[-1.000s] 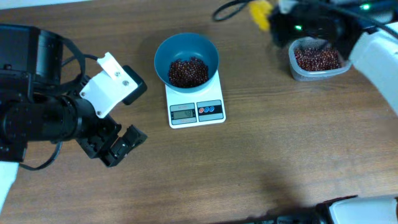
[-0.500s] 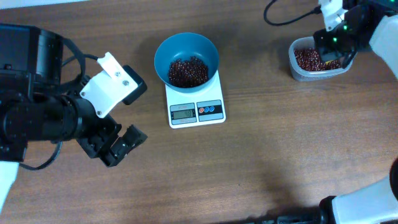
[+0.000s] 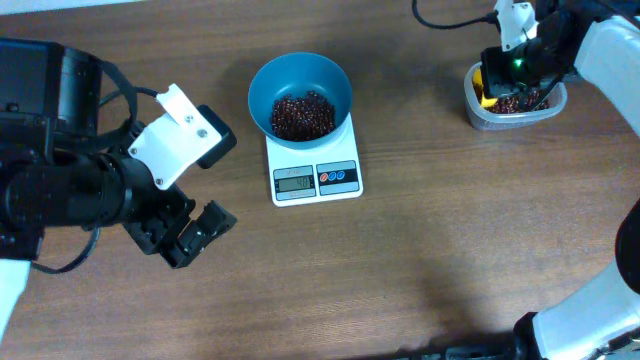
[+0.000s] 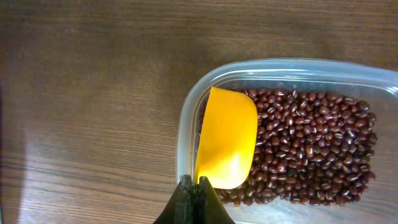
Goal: Scoop item into bowl and weigh 50g on scale
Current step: 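Dip the yellow scoop into the red beans with the right gripper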
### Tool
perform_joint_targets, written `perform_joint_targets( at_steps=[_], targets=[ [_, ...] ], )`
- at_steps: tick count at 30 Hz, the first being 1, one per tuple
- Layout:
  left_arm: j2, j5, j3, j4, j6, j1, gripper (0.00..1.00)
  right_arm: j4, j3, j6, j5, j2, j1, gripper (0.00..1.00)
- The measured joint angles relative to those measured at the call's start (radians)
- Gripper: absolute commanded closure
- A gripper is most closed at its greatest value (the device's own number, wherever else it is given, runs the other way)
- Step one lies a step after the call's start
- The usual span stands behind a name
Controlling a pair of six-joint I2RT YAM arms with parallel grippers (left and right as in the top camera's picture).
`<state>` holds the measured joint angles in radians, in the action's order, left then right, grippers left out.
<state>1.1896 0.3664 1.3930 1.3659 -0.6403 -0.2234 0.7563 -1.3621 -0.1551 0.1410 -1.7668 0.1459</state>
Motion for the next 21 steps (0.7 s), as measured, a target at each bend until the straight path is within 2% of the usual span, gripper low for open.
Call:
perform_joint_targets(
  at_steps=[8,17,21],
  targets=[
    [0.000,0.000,0.000,0.000,0.000,0.000,0.01,-0.009,-0.003,0.024,0.016,0.000,0.114,0.96],
    [0.000,0.000,0.000,0.000,0.000,0.000,0.01,-0.009,-0.005,0.032,0.371,0.000,0.266,0.96],
    [0.000,0.000,0.000,0.000,0.000,0.000,0.01,-0.009,-0.005,0.040,0.512,0.024,0.277,0.96]
  ],
)
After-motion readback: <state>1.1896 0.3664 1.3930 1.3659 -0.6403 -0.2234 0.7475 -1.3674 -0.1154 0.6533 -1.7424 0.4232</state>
